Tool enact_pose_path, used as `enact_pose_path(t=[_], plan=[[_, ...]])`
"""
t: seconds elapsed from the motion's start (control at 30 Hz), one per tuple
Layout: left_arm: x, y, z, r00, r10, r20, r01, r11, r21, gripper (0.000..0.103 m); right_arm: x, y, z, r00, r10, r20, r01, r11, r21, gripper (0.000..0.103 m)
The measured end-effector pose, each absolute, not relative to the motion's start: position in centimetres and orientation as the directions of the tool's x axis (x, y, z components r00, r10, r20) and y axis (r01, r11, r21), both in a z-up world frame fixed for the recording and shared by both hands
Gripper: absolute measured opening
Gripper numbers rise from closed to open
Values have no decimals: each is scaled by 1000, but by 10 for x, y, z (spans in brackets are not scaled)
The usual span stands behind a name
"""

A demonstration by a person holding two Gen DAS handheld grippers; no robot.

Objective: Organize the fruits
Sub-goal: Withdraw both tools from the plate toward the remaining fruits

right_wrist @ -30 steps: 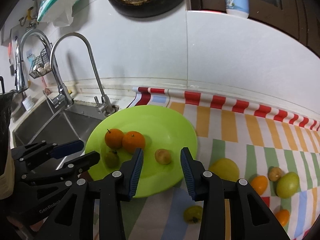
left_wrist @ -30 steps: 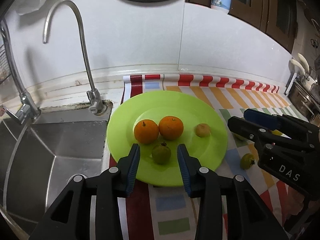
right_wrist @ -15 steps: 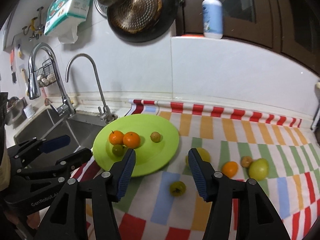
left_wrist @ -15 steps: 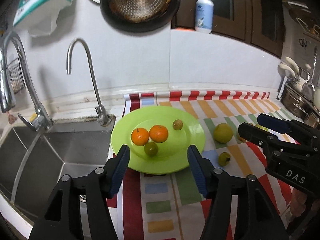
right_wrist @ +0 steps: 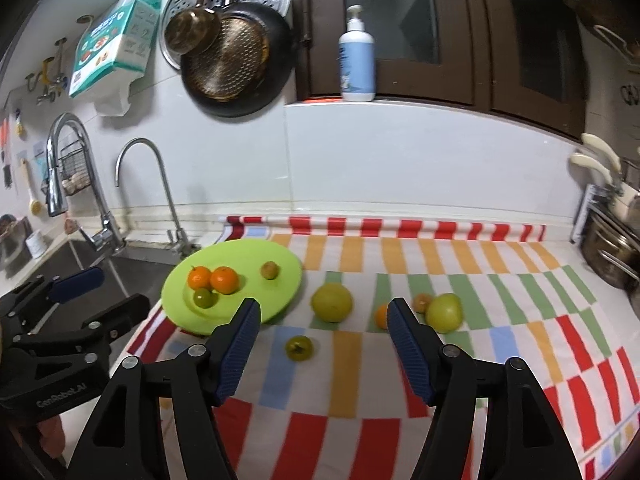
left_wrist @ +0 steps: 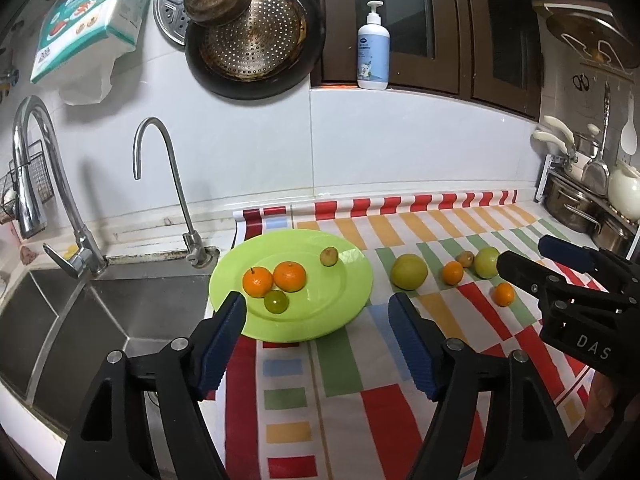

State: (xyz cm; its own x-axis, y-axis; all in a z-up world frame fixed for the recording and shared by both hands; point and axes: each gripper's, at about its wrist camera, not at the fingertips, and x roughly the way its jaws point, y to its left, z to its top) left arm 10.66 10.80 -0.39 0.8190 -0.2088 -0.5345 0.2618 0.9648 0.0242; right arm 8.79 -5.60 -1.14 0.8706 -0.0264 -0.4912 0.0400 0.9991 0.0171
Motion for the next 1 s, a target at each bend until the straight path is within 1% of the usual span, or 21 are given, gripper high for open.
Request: enact_pose_path(t=[0.27, 0.53, 1.0], plan=[[98, 82, -6, 820, -211, -532, 265, 964, 27, 74, 77, -79, -11, 865, -30, -500, 36, 999, 3, 66], [101, 50, -16, 802, -216, -557, 279, 960, 30, 74, 73, -113, -16, 853, -69, -517, 81, 997, 1, 66], [132, 14, -50, 744, -199, -638, 293, 955, 44, 73, 98, -156, -54, 784, -66, -617, 97, 995, 17, 66]])
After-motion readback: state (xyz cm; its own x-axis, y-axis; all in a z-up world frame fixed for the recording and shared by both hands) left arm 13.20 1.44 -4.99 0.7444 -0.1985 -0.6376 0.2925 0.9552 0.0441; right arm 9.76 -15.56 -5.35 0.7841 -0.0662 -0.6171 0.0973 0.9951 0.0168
